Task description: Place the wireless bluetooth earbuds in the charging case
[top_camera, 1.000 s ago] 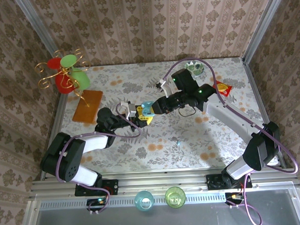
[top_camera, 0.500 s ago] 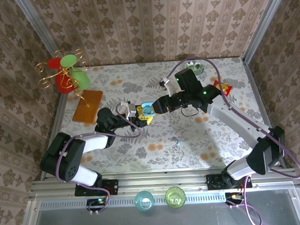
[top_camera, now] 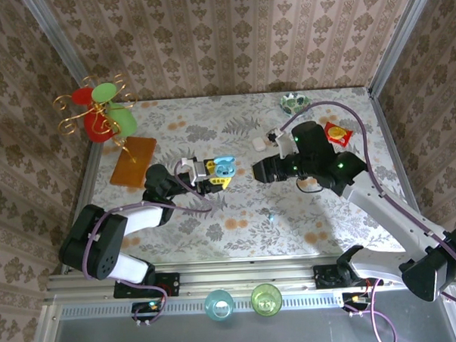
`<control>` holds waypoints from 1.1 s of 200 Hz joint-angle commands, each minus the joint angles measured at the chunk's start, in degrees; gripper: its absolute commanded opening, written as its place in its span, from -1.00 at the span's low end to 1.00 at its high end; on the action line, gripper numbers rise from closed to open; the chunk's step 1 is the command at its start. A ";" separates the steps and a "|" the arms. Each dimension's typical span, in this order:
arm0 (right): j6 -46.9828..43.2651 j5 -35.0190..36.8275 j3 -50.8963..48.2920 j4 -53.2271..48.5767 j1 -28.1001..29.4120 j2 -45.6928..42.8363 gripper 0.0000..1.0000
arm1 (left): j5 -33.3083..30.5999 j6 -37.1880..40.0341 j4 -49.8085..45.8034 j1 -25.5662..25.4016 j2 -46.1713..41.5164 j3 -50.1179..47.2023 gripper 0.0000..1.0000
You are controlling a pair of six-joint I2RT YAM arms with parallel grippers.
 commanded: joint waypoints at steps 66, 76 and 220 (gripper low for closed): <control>12.13 12.44 -8.49 -10.14 -1.09 4.43 0.19 | 2.95 6.15 2.32 0.04 -1.51 1.26 -0.43; 13.30 12.29 -9.84 -9.56 -0.43 5.10 0.19 | 2.96 6.14 2.24 0.00 -1.56 1.25 -0.43; 22.12 2.66 -20.14 4.76 3.48 18.46 -0.44 | 2.69 5.62 2.26 -0.05 -1.00 1.11 -0.43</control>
